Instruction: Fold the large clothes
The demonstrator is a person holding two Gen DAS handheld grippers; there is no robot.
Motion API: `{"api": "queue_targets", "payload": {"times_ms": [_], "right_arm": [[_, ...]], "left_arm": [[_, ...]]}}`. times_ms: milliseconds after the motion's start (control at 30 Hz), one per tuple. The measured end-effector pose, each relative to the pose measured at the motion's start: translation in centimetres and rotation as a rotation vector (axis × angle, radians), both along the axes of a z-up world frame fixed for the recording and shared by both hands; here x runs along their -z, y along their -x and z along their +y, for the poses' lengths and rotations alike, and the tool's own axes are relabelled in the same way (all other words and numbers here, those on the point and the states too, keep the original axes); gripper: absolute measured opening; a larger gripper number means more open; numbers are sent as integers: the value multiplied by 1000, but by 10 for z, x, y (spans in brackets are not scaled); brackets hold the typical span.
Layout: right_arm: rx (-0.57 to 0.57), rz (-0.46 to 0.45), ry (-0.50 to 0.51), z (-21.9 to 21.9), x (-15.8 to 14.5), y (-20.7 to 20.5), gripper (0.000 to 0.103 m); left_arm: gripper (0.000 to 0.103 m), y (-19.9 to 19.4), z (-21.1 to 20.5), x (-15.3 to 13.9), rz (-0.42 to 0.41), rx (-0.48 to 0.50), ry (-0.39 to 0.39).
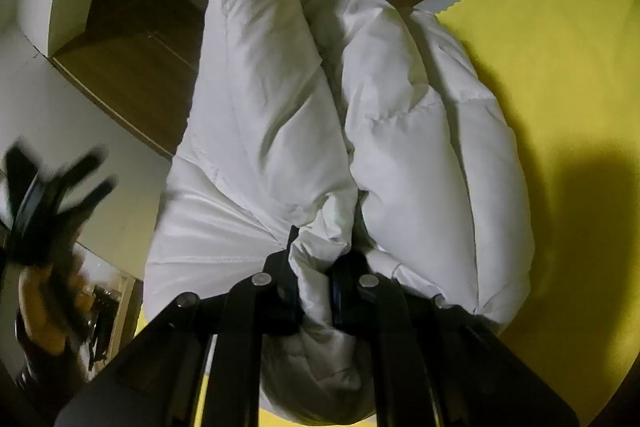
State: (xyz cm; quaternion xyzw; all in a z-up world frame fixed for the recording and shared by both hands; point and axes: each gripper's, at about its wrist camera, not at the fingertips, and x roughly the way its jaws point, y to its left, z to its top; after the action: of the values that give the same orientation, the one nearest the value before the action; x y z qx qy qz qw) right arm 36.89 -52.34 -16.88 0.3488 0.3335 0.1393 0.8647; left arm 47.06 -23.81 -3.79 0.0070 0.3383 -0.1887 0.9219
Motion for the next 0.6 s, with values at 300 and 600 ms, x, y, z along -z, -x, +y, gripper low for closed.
{"api": "queue_targets", "payload": {"times_ms": [300,600], "right_arm": [[-20,29,-88,-31,9,-11,9],[-18,49,-1,-27,9,-16,8]], "left_arm": [[103,-60,-49,83,-24,-132,-15],[103,-78,-60,111,-7,-152,-61]]}}
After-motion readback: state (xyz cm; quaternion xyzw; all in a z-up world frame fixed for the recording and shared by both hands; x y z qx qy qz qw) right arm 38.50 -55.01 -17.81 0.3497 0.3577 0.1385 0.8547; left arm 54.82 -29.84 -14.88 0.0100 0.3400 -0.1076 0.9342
